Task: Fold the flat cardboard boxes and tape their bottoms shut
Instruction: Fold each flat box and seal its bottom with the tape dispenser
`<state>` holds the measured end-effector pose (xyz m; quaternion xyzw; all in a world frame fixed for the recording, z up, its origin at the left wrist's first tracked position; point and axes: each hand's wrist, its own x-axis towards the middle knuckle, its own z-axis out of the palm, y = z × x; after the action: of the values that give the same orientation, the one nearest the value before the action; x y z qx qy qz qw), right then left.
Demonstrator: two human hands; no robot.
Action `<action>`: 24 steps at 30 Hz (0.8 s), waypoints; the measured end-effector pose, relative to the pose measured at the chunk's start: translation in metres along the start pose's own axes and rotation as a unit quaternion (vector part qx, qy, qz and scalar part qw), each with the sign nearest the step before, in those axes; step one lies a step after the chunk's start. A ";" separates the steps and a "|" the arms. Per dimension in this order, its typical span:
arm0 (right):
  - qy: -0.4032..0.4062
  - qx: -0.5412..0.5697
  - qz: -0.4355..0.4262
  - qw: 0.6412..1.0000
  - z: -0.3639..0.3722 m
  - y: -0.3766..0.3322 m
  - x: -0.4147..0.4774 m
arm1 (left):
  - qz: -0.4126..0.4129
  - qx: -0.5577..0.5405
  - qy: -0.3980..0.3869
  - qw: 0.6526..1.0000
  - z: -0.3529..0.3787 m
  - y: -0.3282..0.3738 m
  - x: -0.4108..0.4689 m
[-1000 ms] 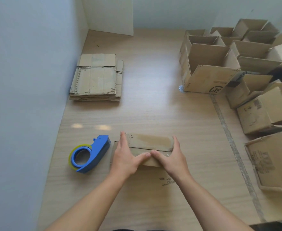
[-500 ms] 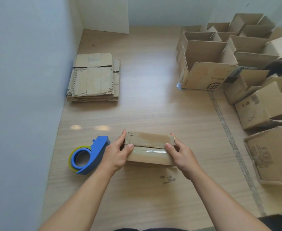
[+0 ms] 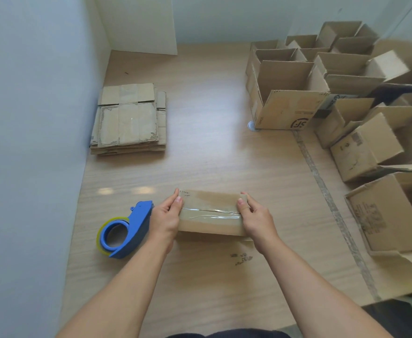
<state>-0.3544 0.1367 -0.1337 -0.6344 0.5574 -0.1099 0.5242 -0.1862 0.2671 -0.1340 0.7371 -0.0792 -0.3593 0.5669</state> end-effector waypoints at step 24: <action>-0.037 0.345 0.130 0.929 -0.042 -0.017 -0.018 | 0.100 -0.015 -0.184 0.978 -0.010 0.040 -0.022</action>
<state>-0.3808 0.1260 -0.0944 -0.3398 0.5424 -0.2028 0.7411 -0.1847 0.2725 -0.0872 0.6382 -0.2500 -0.4316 0.5865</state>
